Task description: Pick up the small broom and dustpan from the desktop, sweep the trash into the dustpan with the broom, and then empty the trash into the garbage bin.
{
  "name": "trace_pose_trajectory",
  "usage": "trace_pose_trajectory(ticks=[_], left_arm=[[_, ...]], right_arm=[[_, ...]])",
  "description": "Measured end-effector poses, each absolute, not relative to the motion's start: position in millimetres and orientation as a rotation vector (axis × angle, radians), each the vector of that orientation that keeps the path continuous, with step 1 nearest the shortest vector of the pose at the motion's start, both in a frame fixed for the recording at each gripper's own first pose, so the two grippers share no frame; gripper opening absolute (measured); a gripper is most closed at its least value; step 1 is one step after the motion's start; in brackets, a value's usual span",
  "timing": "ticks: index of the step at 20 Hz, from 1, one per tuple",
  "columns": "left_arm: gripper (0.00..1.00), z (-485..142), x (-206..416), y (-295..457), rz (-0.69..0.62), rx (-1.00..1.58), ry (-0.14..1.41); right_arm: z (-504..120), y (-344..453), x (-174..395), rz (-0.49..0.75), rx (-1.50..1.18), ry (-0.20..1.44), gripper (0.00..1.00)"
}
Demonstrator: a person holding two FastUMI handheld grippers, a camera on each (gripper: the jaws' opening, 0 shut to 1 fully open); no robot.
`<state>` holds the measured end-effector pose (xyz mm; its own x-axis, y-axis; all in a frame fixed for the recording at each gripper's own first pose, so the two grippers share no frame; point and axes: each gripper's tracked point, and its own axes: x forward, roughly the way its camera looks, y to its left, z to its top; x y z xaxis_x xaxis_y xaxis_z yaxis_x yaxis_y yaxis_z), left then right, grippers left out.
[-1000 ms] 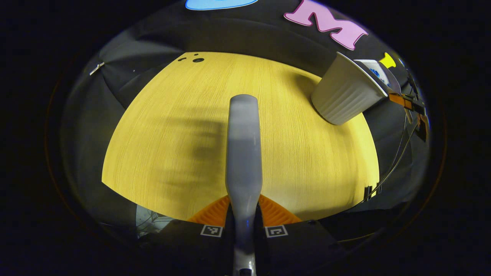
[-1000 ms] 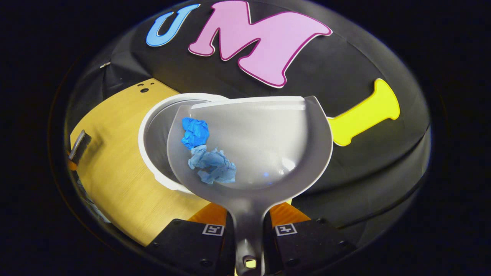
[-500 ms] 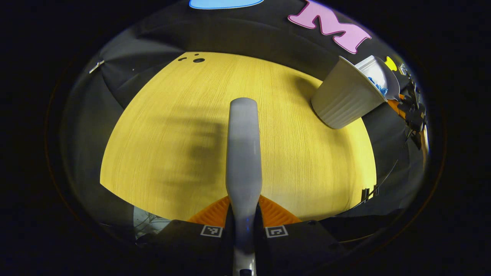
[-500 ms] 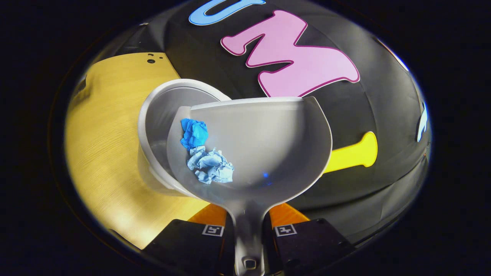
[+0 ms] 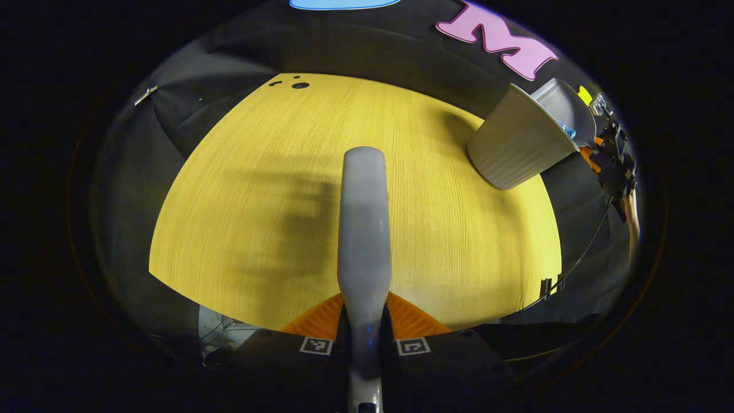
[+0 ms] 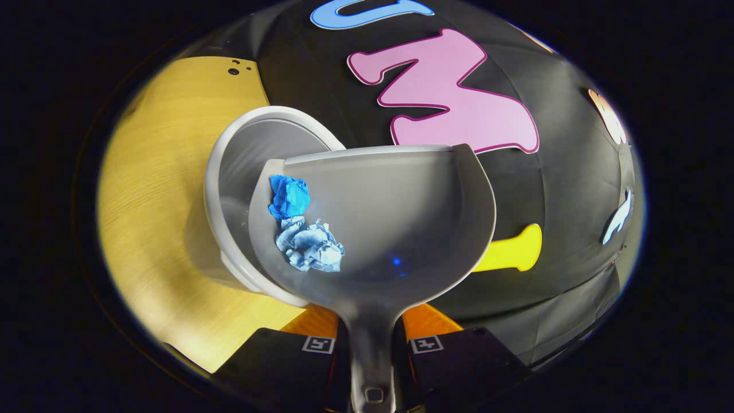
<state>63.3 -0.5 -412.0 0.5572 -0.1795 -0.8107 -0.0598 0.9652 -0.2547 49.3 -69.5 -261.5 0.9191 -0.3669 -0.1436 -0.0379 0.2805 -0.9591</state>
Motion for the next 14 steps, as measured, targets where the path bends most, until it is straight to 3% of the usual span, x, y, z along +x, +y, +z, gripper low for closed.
trace_pose_trajectory(ticks=[14], left_arm=[[0.26, -410.0, 63.6, -0.3, -0.085, -0.27, 1.004]], right_arm=[[-258.3, -58.8, 44.3, -0.34, -1.465, 0.316, 0.33]])
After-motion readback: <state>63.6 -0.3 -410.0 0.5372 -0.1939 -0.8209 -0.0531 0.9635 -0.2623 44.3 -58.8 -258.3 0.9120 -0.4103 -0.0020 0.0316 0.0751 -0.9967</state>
